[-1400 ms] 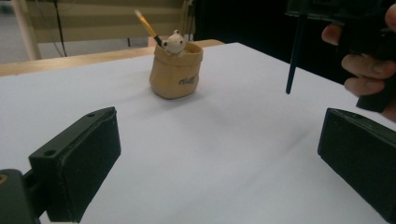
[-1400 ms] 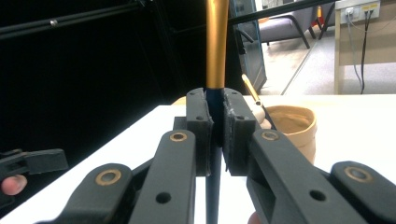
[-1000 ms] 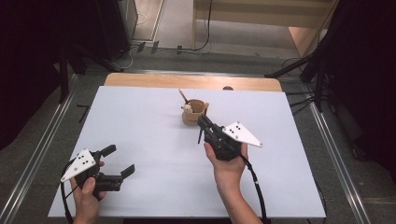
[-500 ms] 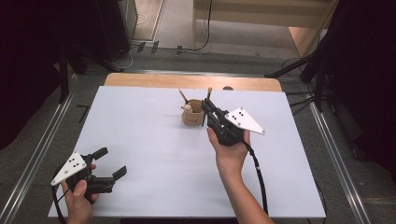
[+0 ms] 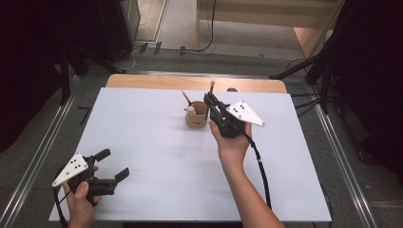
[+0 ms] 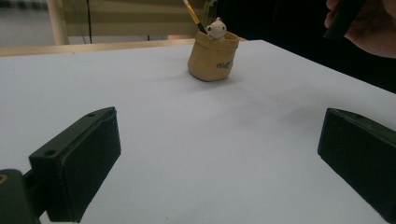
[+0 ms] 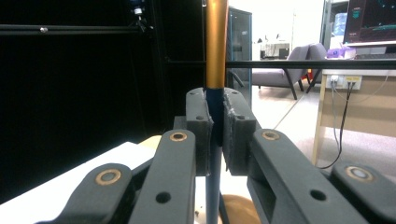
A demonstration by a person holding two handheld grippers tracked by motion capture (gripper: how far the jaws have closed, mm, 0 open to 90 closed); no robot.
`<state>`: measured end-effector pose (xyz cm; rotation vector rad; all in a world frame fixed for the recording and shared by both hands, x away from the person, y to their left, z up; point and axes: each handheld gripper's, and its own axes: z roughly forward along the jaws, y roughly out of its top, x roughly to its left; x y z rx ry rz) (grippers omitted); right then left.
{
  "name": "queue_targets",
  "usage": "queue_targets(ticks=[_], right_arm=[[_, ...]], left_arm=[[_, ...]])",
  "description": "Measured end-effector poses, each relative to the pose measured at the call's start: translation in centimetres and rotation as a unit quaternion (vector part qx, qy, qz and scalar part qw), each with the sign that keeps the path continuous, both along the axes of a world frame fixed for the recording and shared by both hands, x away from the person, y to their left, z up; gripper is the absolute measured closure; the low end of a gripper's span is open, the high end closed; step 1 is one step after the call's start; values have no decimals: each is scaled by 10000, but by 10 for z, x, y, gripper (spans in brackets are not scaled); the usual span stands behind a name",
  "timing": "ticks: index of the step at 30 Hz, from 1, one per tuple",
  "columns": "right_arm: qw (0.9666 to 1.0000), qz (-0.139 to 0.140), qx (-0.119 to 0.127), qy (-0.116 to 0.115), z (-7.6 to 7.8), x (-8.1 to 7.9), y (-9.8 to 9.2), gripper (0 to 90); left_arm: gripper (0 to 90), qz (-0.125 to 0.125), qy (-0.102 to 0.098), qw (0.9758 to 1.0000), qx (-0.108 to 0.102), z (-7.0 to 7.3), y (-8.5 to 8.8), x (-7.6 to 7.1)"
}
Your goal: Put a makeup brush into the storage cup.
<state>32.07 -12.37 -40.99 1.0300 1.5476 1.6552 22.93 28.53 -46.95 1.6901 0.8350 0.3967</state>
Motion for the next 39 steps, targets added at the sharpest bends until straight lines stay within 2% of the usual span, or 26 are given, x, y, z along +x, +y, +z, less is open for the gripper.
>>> queue_targets(ticks=[4, 6, 13, 15, 23, 29, 32, 37, 39], right_arm=[[9999, 16, -79, -72, -5, 11, 3, 841], [10000, 25, -23, -74, -8, 17, 3, 841], [9999, -107, 64, 101, -21, 37, -1, 841], [9998, -113, 17, 143, -24, 43, 0, 841], [10000, -48, -35, 68, -38, 61, 3, 841], [9995, -126, -97, 275, -53, 70, 4, 840], [9994, -35, -46, 340, -59, 73, 6, 841], [9986, -109, -269, 452, -67, 72, 12, 840], [9983, -93, -284, 496, -69, 72, 14, 840]], left_arm=[[0, -10, 30, 10000, -1, -1, 0, 1], [0, -19, 25, 10000, -13, -1, -1, 1], [0, -65, 41, 10000, 20, -2, -2, 1], [0, -72, 40, 10000, 18, -2, -2, 1], [0, -101, 62, 9999, 15, -2, -3, 1], [0, -90, 54, 9999, -2, -2, -2, 1], [0, -98, 57, 9999, 1, -2, -2, 2], [0, -96, 55, 9999, 1, -1, -2, 1], [0, -96, 58, 9999, -3, -1, -2, 1]])
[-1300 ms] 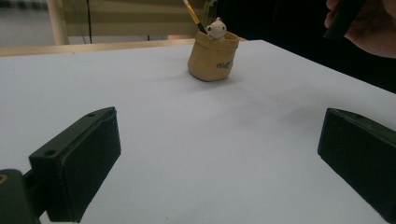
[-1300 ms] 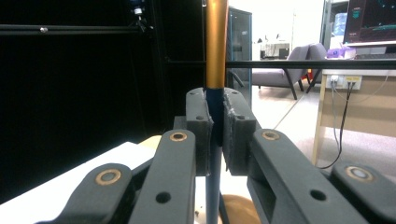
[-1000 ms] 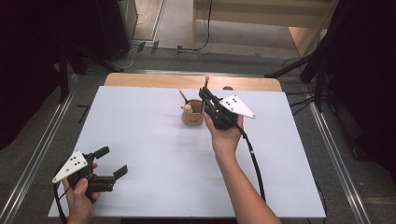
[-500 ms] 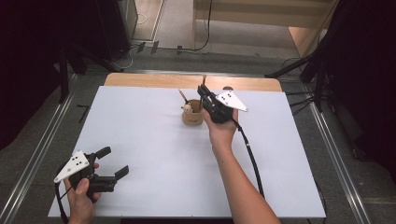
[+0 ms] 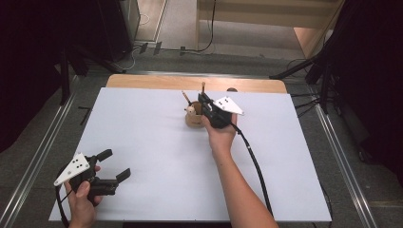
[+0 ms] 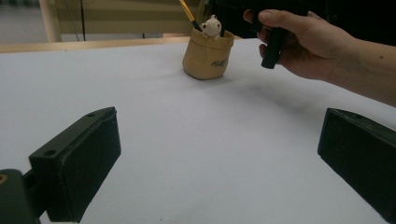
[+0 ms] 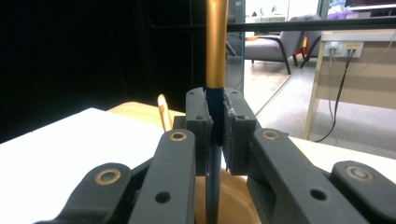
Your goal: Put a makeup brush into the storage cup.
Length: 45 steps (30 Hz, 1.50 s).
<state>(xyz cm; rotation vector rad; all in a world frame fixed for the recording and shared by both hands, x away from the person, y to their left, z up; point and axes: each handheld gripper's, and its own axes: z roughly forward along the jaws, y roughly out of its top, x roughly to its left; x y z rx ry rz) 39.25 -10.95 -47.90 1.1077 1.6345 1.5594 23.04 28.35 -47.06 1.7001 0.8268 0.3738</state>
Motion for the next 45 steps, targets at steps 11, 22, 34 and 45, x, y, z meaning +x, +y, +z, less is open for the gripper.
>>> queue_targets(ticks=[11, 22, 34, 45], right_arm=[[9990, -284, -77, 345, -18, 0, -1, 840], [9975, -343, -75, 610, -15, -6, -5, 605], [9950, -304, -428, 847, -9, -29, -27, 137], [9954, -111, -236, 919, -9, -58, -52, 0]], left_arm=[[0, -2, -4, 10000, -22, 0, 0, 0], [0, 22, 30, 10000, 2, 0, -1, 0], [0, 64, 50, 10000, -41, -1, 0, 2], [0, 103, 46, 9999, -50, -1, 3, 2]])
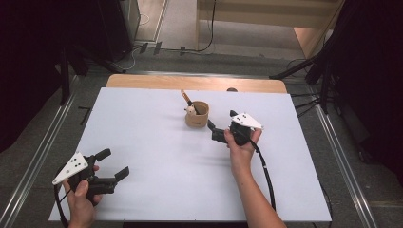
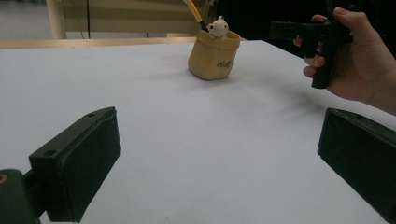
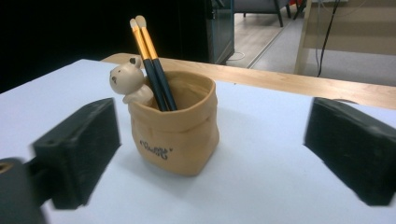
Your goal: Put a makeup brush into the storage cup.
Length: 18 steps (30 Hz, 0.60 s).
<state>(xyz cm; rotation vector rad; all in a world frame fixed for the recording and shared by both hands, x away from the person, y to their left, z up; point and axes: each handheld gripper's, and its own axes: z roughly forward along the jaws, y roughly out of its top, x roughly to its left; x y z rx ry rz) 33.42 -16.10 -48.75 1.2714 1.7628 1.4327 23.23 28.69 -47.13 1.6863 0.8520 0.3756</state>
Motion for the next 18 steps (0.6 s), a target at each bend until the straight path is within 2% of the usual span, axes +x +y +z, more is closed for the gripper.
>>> queue_targets(ticks=[10, 18], right_arm=[[9998, 14, -139, -117, 2, -22, -26, 0], [9998, -24, -75, -186, 2, -41, -44, 0]], left_arm=[[0, -4, -6, 10000, 7, 0, 0, 0], [0, -10, -13, 10000, 5, 1, 0, 0]])
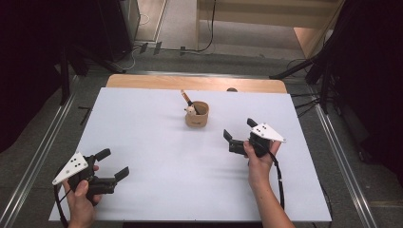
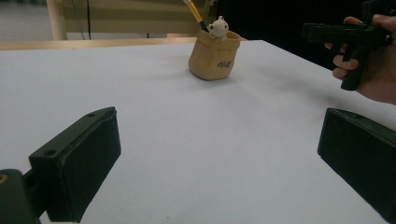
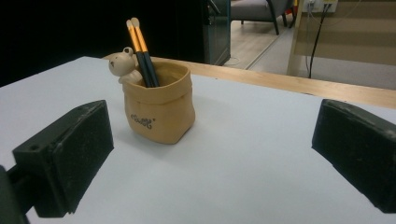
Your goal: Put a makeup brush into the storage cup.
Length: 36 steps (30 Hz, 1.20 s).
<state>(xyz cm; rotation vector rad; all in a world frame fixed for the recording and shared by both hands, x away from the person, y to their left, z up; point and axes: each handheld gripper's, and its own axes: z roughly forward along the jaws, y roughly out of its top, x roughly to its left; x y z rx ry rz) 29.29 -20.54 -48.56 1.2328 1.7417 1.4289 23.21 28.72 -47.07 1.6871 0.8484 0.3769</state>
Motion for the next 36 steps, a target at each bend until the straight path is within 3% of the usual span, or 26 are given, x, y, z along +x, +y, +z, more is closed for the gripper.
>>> queue_targets(ticks=[16, 36], right_arm=[[9999, -55, -87, -49, -6, -33, -31, 0], [9993, -334, -138, -38, -13, -68, -68, 0]], left_arm=[[0, -19, 2, 10000, 26, -1, -2, 0], [0, -30, -11, 10000, 55, 0, -3, 0]])
